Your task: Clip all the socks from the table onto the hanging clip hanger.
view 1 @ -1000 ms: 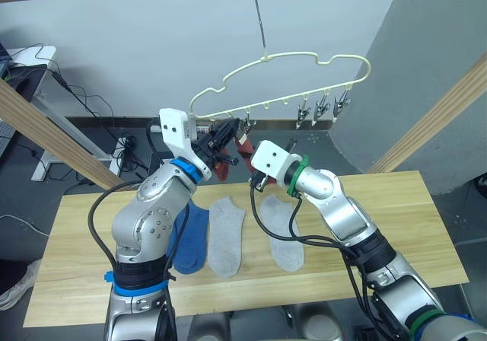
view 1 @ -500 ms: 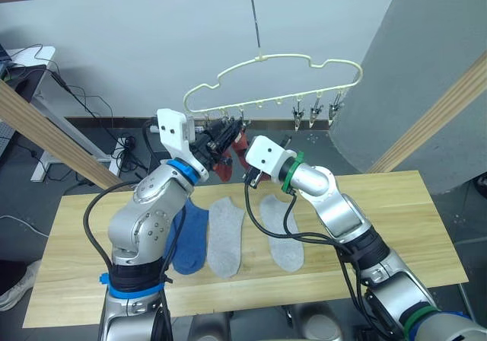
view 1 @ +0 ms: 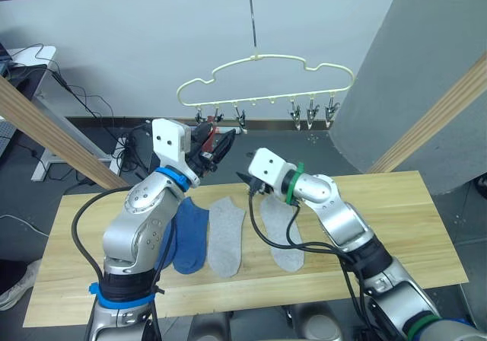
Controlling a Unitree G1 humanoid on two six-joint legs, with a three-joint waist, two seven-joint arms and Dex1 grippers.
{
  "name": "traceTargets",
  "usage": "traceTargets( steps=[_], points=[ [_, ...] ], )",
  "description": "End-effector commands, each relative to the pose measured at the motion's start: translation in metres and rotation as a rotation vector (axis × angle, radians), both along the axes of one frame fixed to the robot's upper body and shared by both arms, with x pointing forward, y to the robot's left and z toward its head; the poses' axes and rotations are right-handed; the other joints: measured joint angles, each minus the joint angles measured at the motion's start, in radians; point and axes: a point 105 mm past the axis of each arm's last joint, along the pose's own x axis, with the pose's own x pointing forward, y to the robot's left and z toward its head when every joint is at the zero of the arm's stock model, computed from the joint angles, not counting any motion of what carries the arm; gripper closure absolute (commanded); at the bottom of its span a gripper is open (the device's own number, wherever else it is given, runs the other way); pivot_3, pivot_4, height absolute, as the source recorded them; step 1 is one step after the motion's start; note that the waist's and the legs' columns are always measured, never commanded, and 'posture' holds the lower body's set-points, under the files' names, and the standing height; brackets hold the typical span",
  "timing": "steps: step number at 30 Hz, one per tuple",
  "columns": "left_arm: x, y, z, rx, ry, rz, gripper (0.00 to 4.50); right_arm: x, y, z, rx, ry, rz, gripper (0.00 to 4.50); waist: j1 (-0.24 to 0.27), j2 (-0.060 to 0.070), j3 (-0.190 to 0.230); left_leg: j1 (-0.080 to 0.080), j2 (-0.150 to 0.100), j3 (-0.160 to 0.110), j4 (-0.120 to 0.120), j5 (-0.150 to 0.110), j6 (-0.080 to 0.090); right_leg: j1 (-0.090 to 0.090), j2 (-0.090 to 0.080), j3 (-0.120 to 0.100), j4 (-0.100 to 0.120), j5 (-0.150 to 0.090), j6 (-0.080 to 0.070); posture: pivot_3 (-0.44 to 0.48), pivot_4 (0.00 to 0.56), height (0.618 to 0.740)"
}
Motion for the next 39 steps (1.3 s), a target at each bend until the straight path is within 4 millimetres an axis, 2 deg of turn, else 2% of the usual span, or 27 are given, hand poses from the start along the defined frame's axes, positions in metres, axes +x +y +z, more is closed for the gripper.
traceTargets(
  steps=[1,7,13,18,22,32,39],
  points=[
    [-0.016,-0.01,0.01,0.076,-0.139,-0.019,1.37,-0.015,-0.024,0.016,0.035,-0.002,0.021,2.01,0.001,0.0,0.0,0.0,0.0,0.0,0.0,0.0,0.0,0.0,0.0,0.0,0.0,0.0,0.0,-0.202,0.255,0.74],
    [-0.028,-0.024,-0.001,0.091,-0.196,0.009,1.37,-0.044,-0.069,0.03,0.047,0.059,0.058,2.01,0.0,0.0,0.0,0.0,0.0,0.0,0.0,0.0,0.001,0.001,0.0,0.0,0.0,0.0,0.0,-0.204,0.255,0.74],
    [-0.024,-0.031,-0.011,0.064,-0.194,0.056,1.37,-0.051,-0.093,0.052,0.085,0.072,0.017,2.01,-0.002,0.0,0.0,0.001,0.0,0.0,0.0,0.0,0.001,0.002,0.001,0.0,0.0,0.001,0.0,-0.24,0.252,0.74],
    [-0.017,-0.036,-0.011,0.038,-0.203,0.082,1.37,-0.051,-0.098,0.061,0.117,0.074,-0.017,2.01,-0.002,0.0,0.0,0.001,0.0,0.0,0.0,0.0,0.001,0.002,0.001,0.0,0.0,0.002,0.0,-0.25,0.253,0.74],
    [-0.009,-0.036,-0.01,0.031,-0.213,0.121,2.18,-0.052,-0.102,0.063,0.124,0.084,-0.03,1.96,-0.002,0.0,0.0,0.0,0.0,0.0,0.0,0.0,0.001,0.002,0.001,0.0,0.0,0.002,0.0,-0.252,0.255,0.74],
    [0.005,-0.033,-0.003,-0.016,-0.218,0.185,2.18,-0.053,-0.104,0.073,0.157,0.085,-0.037,1.96,-0.002,0.0,0.0,0.0,-0.001,0.0,0.0,0.0,0.001,0.002,0.002,0.0,0.0,0.002,0.0,-0.26,0.259,0.74],
    [0.016,-0.041,-0.001,-0.025,-0.215,0.158,2.18,-0.052,-0.103,0.076,0.169,0.083,-0.042,1.96,-0.003,0.0,0.0,0.0,-0.001,0.0,0.0,0.0,0.001,0.002,0.002,0.0,0.0,0.002,0.0,-0.262,0.261,0.74]
  ],
)
